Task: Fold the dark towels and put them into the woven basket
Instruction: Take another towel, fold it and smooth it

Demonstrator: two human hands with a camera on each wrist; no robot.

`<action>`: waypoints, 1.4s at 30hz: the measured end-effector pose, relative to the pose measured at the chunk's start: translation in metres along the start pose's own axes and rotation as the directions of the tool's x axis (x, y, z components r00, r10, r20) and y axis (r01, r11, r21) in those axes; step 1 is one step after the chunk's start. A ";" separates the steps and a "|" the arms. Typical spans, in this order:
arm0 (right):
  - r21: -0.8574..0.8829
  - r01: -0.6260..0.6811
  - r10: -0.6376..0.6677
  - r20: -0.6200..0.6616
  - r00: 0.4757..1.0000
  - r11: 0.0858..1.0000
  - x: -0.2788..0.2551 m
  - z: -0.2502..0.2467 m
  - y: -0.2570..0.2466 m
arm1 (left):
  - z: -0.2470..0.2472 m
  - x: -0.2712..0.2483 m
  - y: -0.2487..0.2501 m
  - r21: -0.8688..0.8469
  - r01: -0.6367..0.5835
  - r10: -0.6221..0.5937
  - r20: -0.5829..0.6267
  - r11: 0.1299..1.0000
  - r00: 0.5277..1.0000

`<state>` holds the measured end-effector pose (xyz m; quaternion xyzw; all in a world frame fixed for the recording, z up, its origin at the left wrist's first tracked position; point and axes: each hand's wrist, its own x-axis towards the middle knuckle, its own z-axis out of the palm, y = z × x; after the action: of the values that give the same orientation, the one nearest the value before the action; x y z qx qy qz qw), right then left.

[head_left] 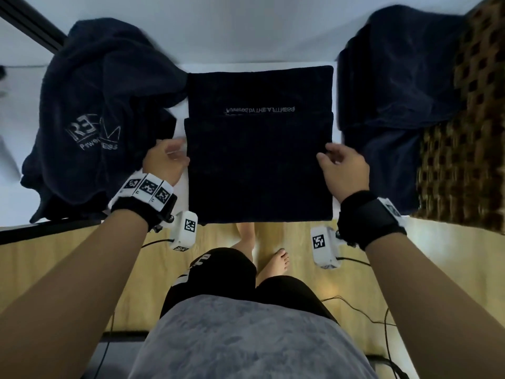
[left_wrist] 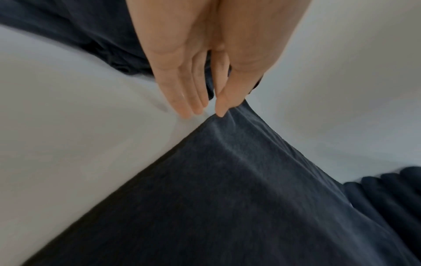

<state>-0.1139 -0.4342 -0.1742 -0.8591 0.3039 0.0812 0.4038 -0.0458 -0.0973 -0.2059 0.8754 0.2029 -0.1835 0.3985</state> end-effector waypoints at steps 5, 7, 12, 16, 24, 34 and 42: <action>0.177 -0.144 0.093 0.271 0.958 0.974 -0.049 0.007 0.036 | 0.005 -0.053 -0.025 0.026 0.030 -0.029 -0.043 0.999 0.999; 0.107 -0.180 0.124 0.399 0.909 0.978 -0.064 0.008 0.057 | 0.009 -0.074 -0.038 0.022 0.082 -0.082 -0.008 0.996 0.997; -0.077 -0.316 0.313 0.475 0.822 0.946 -0.077 0.004 0.113 | 0.028 -0.109 -0.076 0.123 0.203 -0.212 0.073 0.971 0.974; 0.045 -0.440 0.404 0.323 0.856 0.897 -0.071 0.005 0.133 | 0.043 -0.118 -0.093 0.126 0.301 -0.308 0.042 0.945 0.950; 0.080 -0.376 0.339 0.295 0.893 0.923 -0.078 0.020 0.132 | 0.049 -0.112 -0.104 -0.088 0.372 -0.367 0.067 0.924 0.928; 0.174 -0.344 0.312 0.188 0.931 0.923 -0.080 -0.004 0.107 | 0.024 -0.130 -0.077 -0.280 0.384 -0.390 0.038 0.880 0.920; 0.470 -0.269 0.166 0.249 0.954 0.841 -0.075 -0.038 0.062 | -0.006 -0.144 -0.037 -0.482 0.238 -0.240 0.058 0.843 0.969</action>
<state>-0.2142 -0.4583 -0.1602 -0.6727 0.3687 0.1305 0.6281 -0.1862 -0.1003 -0.1559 0.7156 0.3507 -0.1731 0.5788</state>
